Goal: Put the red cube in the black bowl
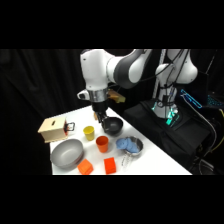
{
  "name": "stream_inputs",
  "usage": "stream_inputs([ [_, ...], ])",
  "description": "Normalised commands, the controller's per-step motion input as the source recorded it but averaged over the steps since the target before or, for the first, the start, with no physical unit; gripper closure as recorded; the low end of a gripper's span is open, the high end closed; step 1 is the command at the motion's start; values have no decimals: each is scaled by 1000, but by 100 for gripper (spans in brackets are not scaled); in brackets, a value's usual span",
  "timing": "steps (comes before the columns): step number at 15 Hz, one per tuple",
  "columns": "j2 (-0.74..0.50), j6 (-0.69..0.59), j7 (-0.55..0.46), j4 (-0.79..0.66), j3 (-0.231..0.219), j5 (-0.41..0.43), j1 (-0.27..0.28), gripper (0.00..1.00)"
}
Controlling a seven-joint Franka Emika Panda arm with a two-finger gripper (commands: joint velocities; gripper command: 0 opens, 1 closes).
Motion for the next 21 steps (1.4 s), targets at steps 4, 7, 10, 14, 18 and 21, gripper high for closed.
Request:
stream_inputs([
  [4, 129, 149, 388, 138, 26, -171, 148, 0],
  [7, 197, 111, 356, 227, 9, -179, 137, 0],
  [10, 257, 96, 297, 294, 6, -107, 111, 0],
  [14, 248, 94, 249, 287, -12, -76, 102, 0],
  [18, 217, 133, 196, 223, -42, -41, 88, 0],
  [21, 160, 168, 177, 143, -75, -5, 87, 0],
])
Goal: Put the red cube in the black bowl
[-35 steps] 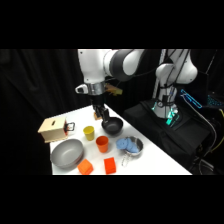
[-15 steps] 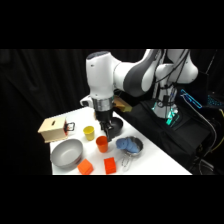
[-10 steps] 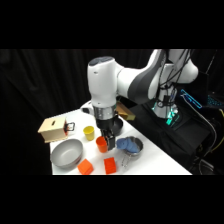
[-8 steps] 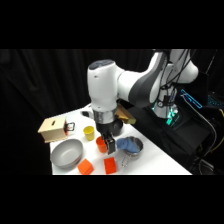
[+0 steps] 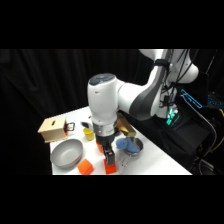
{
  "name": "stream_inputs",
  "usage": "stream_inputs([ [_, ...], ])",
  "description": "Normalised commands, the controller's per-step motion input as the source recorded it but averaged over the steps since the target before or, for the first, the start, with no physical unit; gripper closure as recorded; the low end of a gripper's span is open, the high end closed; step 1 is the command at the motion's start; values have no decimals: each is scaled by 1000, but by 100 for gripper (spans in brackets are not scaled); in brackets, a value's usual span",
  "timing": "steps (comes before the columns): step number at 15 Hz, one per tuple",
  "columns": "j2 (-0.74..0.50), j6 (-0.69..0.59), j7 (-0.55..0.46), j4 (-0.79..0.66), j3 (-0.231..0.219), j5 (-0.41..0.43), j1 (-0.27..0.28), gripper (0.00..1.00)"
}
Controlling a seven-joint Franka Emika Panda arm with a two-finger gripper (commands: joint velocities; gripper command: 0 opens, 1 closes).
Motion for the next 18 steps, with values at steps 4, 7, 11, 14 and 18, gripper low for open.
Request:
stream_inputs([
  [4, 104, 214, 181, 55, -98, -7, 125, 0],
  [7, 90, 232, 194, -1, -131, -38, 160, 0],
  [11, 55, 204, 160, -34, -134, -40, 149, 0],
  [14, 11, 193, 147, -84, -121, -47, 138, 0],
  [18, -2, 218, 144, -120, -96, -33, 122, 0],
])
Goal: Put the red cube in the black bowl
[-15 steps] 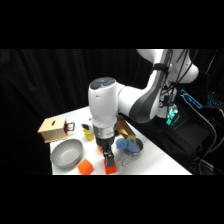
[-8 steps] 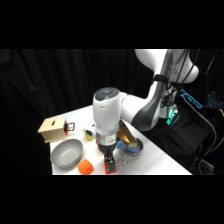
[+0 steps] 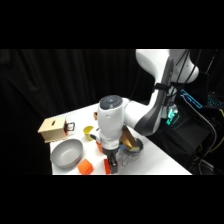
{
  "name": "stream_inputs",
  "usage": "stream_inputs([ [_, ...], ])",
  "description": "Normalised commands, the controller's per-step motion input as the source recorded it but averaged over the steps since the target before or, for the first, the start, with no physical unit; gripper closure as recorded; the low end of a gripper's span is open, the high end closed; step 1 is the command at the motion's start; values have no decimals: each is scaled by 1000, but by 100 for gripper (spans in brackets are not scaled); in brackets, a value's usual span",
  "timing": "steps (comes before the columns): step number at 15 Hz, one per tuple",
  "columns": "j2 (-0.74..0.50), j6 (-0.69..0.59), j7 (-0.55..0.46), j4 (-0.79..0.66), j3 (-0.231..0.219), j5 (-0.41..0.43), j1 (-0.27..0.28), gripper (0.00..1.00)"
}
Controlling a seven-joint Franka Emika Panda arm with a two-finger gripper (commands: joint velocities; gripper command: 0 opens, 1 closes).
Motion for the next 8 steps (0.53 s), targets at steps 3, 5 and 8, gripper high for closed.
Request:
stream_inputs([
  [3, 26, 251, 107, -110, -80, 8, 76, 0],
  [5, 49, 300, 72, -72, -82, 19, 67, 0],
  [8, 59, 321, 68, -32, -102, 20, 105, 0],
])
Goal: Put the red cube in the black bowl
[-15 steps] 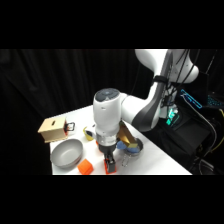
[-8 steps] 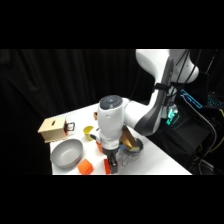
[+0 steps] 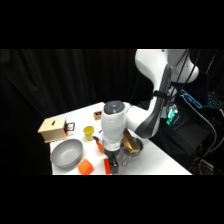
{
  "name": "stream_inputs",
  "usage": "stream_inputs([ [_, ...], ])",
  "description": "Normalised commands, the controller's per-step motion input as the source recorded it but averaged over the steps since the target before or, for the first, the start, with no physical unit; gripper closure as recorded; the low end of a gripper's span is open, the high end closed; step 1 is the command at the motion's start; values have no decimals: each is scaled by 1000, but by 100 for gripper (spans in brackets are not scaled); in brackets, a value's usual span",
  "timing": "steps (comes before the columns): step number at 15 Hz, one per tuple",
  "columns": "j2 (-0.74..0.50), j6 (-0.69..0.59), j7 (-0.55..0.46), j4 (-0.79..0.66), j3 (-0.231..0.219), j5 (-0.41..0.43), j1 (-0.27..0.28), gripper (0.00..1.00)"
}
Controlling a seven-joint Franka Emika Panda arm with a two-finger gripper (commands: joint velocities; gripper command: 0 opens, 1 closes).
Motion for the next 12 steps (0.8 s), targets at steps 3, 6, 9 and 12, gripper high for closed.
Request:
stream_inputs([
  [3, 60, 218, 65, 1, -114, 46, 131, 0],
  [6, 59, 183, 50, 17, -98, 69, 122, 0],
  [9, 51, 160, 52, 40, -103, 72, 133, 27],
  [12, 37, 131, 60, 35, -110, 71, 131, 41],
])
